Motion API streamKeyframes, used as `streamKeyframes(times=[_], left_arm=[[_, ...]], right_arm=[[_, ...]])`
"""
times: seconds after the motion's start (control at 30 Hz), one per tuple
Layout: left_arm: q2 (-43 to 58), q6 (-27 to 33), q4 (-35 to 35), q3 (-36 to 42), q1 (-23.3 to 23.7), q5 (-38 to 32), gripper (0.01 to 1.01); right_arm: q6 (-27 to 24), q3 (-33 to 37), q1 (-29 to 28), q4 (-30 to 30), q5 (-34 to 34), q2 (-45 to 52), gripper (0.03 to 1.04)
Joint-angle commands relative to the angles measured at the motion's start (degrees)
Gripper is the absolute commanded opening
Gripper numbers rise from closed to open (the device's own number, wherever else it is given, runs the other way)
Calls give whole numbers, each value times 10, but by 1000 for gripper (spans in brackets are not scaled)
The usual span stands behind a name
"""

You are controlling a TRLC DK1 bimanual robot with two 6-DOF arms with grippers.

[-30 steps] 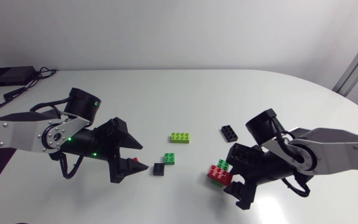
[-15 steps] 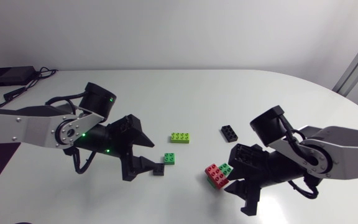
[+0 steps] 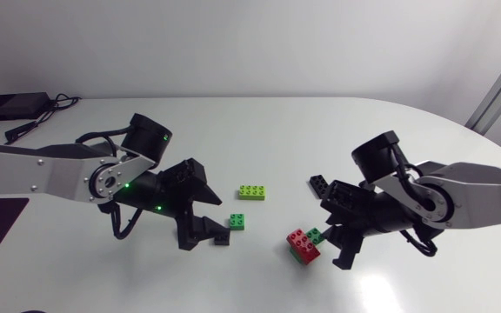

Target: Separate the duplo bricks

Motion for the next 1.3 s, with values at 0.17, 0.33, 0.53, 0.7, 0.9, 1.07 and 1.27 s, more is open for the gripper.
streamKeyframes(times=[0.17, 0.33, 0.53, 0.7, 0.9, 1.07, 1.27], left_arm=[[13, 4, 2, 5, 7, 0, 874], [12, 5, 2, -1, 10, 1, 875], [10, 5, 1, -4, 11, 1, 875], [9, 6, 2, -10, 11, 1, 875], [2, 14, 2, -16, 20, 1, 885], [2, 16, 2, -17, 21, 1, 887], [4, 19, 2, -17, 20, 1, 890]], right_arm=[[12, -32, 36, 40, 56, 42, 441], [38, -44, 80, 40, 73, 41, 441], [72, -47, 138, 48, 92, 46, 443], [85, -36, 166, 42, 98, 43, 446], [25, -10, 88, -37, 15, -19, 861], [-58, 47, 26, -118, -81, -17, 995], [-132, 84, 33, -172, -127, 16, 995]])
